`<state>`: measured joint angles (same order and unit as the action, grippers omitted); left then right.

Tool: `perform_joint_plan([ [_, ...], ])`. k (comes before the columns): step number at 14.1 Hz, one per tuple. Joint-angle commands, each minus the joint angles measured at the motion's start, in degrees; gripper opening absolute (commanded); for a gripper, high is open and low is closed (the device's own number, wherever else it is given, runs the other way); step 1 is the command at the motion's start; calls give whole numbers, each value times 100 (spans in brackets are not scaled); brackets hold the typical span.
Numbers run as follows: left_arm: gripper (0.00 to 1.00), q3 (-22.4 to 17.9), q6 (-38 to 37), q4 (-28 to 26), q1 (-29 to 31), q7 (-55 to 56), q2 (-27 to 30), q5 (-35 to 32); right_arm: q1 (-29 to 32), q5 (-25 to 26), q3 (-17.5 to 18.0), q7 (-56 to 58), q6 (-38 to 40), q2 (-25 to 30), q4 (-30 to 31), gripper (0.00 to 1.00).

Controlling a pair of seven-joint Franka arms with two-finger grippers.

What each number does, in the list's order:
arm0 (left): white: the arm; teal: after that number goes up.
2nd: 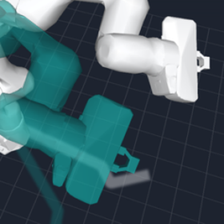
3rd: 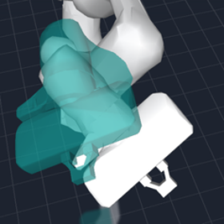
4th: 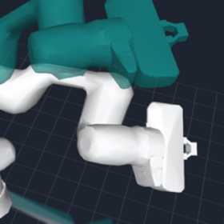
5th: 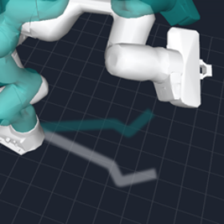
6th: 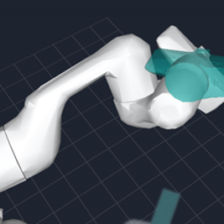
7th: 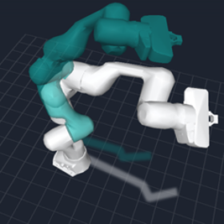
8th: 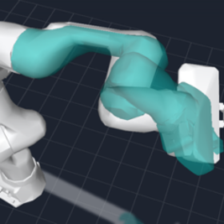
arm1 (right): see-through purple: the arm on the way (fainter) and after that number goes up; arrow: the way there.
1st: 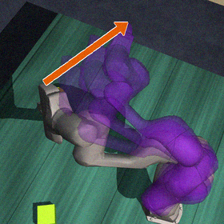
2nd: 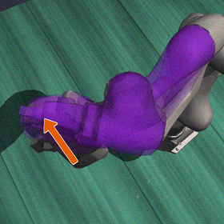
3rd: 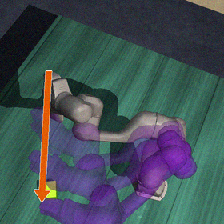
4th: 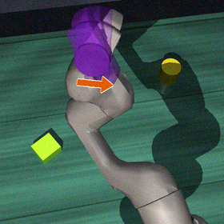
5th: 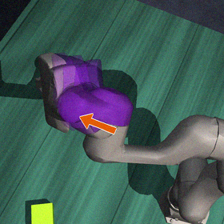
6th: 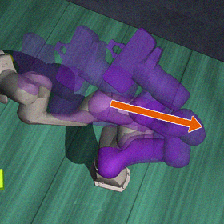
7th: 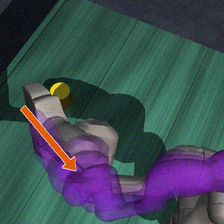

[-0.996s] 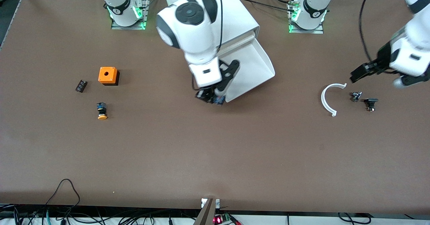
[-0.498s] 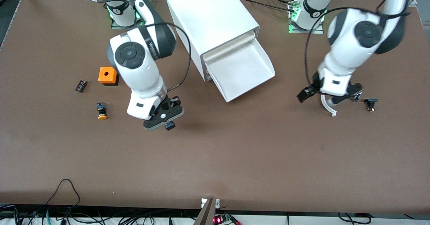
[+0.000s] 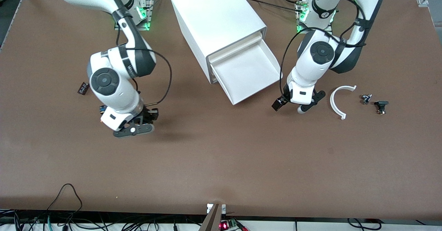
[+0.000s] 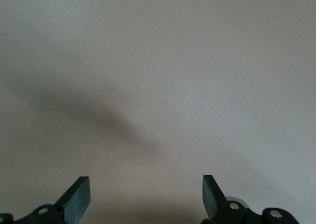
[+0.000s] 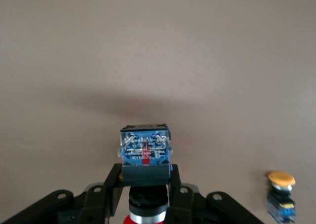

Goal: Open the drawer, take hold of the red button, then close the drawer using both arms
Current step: 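Push the drawer shut with the left gripper while the right gripper carries the button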

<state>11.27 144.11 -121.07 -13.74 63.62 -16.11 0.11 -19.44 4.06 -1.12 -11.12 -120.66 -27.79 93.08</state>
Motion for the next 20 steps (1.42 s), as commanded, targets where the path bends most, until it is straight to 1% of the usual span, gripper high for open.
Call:
perform_joint_plan([
  [1, 100, 6, 135, -285, -286, 134, 99, -55, 256, 24, 94, -66, -369, 405, 920, 30],
  [5, 100, 453, 74, -487, -340, 90, 178, -55, 476, 68, 94, -66, -1142, 643, 1974, 30],
  [8, 100, 787, 39, -628, -340, 63, 275, -55, 642, 16, 94, -206, -1565, 748, 2494, 31],
  [9, 100, 919, -83, -646, -340, 63, 319, -55, 782, 59, 94, -198, -1626, 766, 2591, 33],
  [11, 100, 1139, -355, -672, -340, 63, 380, -55, 862, 60, 94, -189, -1793, 757, 2767, 33],
  [14, 100, 1499, -664, -743, -340, 55, 424, -55, 924, 60, 94, -154, -2591, 714, 3285, 33],
  [15, 100, 1596, -725, -743, -340, 55, 433, -55, 933, 60, 94, -154, -2716, 687, 3382, 34],
  [19, 100, 1939, -814, -813, -340, 46, 468, -55, 933, 68, 94, -136, -2770, 547, 3480, 35],
  [20, 100, 1975, -814, -813, -340, 37, 468, -55, 933, 60, 94, -136, -2752, 546, 3471, 43],
])
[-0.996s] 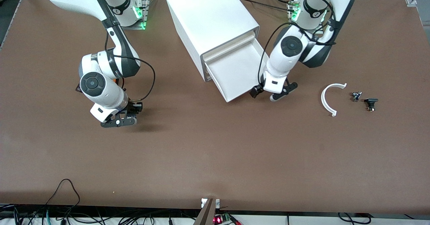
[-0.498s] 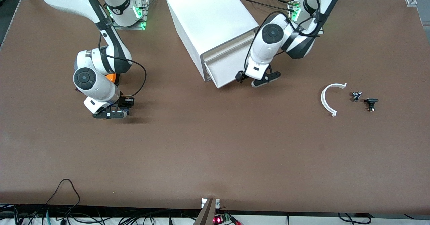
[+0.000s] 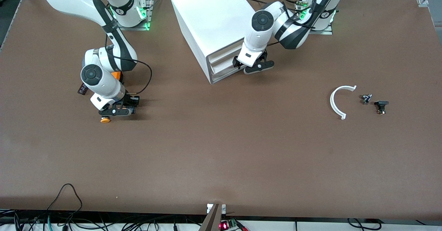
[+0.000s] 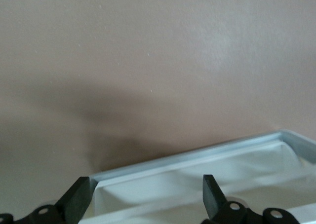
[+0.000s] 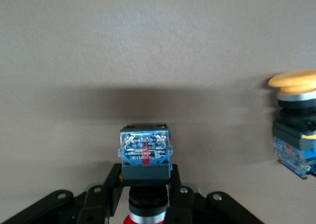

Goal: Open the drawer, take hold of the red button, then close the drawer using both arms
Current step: 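Push the drawer shut with the left gripper while the right gripper carries the button, then set the red button on the table beside the orange box with the right gripper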

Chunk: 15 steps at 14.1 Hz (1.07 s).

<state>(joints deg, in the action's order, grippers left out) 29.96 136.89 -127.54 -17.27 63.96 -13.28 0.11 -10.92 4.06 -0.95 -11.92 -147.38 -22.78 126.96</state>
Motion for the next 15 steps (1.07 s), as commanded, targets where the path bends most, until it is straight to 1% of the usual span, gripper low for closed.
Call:
perform_joint_plan([
  [1, 100, 184, -101, -166, 22, 11, 194, -55, 81, 51, 78, -109, -37, 63, 48, 84],
  [2, 100, 194, -110, -166, 22, 11, 220, -55, 81, 51, 78, -100, -27, 98, 22, 100],
  [3, 100, 185, -118, -166, 48, 11, 247, -55, 81, 25, 87, -83, -19, 133, -57, 100],
  [5, 100, 133, -84, -166, 127, -6, 273, -64, 81, 16, 95, -83, 366, 282, -302, 100],
  [6, 100, 106, -40, -149, 276, -15, 308, -125, 81, 16, 104, -74, 795, 396, -565, 100],
  [8, 100, -69, -4, -78, 584, -6, 588, -125, 81, -2, 139, -74, 1979, 503, -1380, 100],
  [9, 100, -87, -13, 17, 698, -6, 685, -134, 81, -2, 139, -83, 2534, 503, -1794, 100],
  [11, 100, -227, -127, 228, 979, -6, 957, -152, 81, -11, 139, -57, 3169, 625, -2323, 100],
  [12, 100, -350, -319, 360, 1085, -198, 1054, -152, 81, -11, 131, -56, 3520, 669, -2604, 100],
  [13, 100, -560, -669, 605, 1129, -565, 1099, -152, 81, -37, 131, -56, 4011, 696, -2989, 100],
  [15, 100, -921, -1608, 1202, 1226, -1434, 1187, -152, 72, -151, 131, -48, 4917, 670, -3894, 100],
])
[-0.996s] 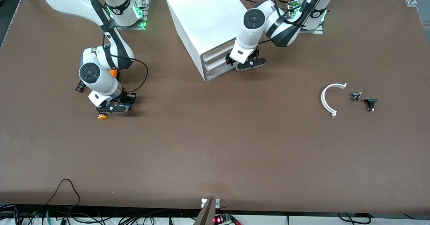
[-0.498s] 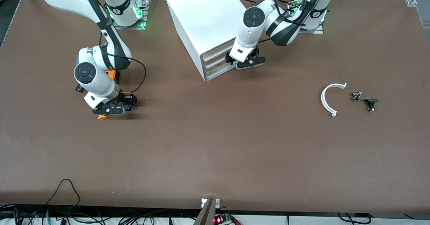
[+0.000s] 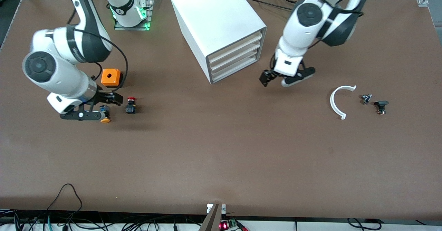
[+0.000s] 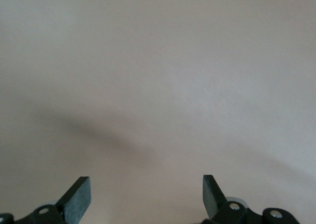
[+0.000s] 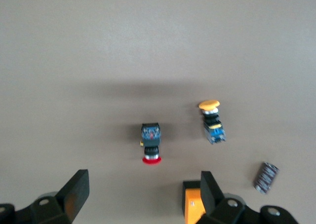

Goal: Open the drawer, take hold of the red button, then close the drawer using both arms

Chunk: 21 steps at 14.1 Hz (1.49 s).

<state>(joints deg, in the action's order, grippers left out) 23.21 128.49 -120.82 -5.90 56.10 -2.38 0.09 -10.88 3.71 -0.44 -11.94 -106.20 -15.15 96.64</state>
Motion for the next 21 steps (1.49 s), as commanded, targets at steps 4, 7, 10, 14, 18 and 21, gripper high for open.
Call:
perform_joint_plan([
  [4, 100, -1054, -2640, 1805, 177, -2406, 343, -141, 156, -72, 35, 34, 1277, -41, -1534, 100],
  [7, 100, -1739, -3390, 2369, 185, -3751, 563, -141, 823, -107, 44, 155, 1242, 91, -1482, 100],
  [10, 100, -2241, -3707, 2633, 203, -4640, 686, -97, 895, -55, -271, 745, 1399, 371, -1394, 100],
  [14, 100, -2304, -3945, 2888, 247, -4845, 721, -158, 912, -63, -519, 939, 1805, 872, -982, 100],
  [18, 100, -2295, -3945, 2932, 221, -5056, 695, -132, 912, -63, -598, 1045, 1112, 1477, 106, 100],
  [21, 100, -2278, -3954, 3073, 221, -5056, 607, -88, 904, -72, -598, 975, 908, 1857, 628, 100],
])
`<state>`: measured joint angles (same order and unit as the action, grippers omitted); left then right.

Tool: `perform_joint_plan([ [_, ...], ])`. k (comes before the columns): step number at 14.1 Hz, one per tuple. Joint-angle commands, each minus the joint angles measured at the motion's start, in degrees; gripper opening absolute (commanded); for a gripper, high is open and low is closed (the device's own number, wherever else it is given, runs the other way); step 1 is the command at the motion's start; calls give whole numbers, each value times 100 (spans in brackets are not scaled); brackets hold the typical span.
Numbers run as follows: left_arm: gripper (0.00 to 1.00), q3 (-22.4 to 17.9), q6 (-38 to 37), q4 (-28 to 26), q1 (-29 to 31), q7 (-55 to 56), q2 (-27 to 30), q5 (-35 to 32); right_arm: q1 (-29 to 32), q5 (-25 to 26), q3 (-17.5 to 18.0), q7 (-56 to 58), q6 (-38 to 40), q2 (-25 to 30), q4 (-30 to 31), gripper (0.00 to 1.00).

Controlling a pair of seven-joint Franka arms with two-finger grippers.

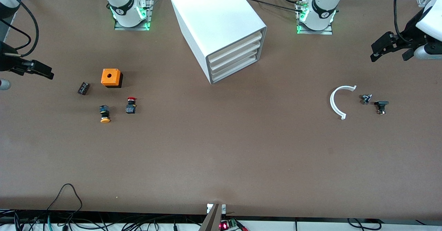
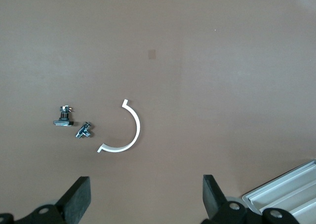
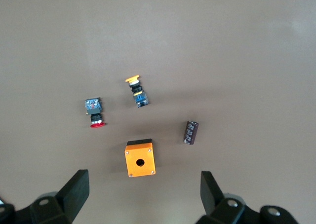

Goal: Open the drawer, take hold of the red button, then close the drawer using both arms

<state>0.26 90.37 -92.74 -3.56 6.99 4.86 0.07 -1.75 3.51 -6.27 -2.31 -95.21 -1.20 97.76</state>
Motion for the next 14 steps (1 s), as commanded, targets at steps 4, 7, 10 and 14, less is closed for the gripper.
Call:
perform_joint_plan([
  [4, 100, 26, -213, 265, -13, -128, -134, -77, -44, -35, 29, 3, -209, 322, 280, 100],
  [7, 100, 18, -248, 256, -13, -102, -134, -86, -44, -87, 38, 72, -296, 234, 139, 100],
  [10, 100, 18, -248, 256, -4, -102, -143, -77, -44, -105, 38, 3, -305, 234, 121, 100],
  [14, 100, 9, -248, 256, -4, -93, -143, -77, -44, -96, 82, 117, -262, 251, 121, 100],
])
